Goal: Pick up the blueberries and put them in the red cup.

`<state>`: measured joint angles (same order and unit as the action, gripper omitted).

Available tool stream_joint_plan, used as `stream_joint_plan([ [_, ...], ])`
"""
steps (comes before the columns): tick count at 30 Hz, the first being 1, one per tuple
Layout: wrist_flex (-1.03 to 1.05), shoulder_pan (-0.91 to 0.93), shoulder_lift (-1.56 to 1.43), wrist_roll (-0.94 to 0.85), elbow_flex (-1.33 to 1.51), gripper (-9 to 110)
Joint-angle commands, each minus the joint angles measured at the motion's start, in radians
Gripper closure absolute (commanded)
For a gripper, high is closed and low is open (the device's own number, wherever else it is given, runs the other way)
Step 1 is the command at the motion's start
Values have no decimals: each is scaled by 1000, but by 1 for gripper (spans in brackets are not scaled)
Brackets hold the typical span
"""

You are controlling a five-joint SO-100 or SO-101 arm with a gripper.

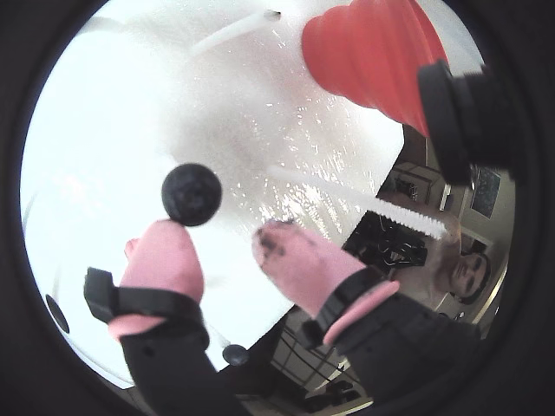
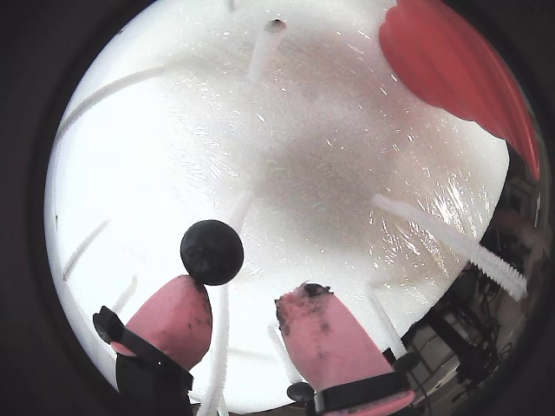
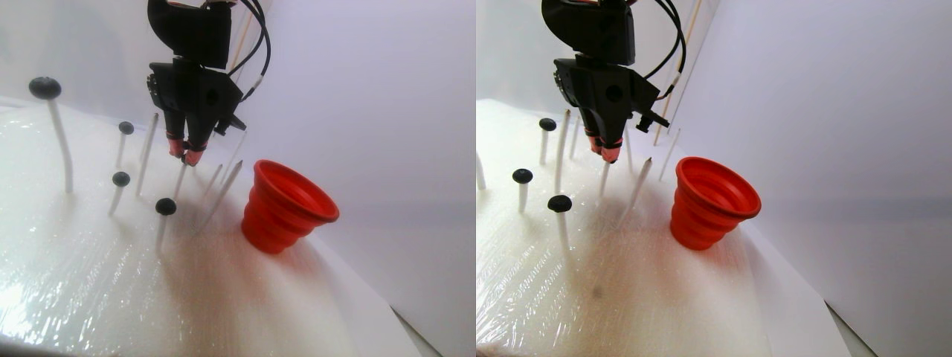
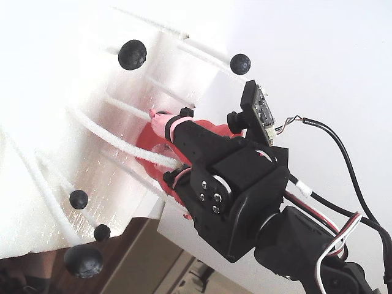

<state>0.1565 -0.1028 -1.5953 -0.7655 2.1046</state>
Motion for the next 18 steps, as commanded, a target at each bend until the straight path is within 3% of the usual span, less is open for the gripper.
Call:
stream_joint_plan([
  [1, -15, 2, -8, -14, -54, 87],
  [18, -26, -17, 20, -46, -75, 88],
])
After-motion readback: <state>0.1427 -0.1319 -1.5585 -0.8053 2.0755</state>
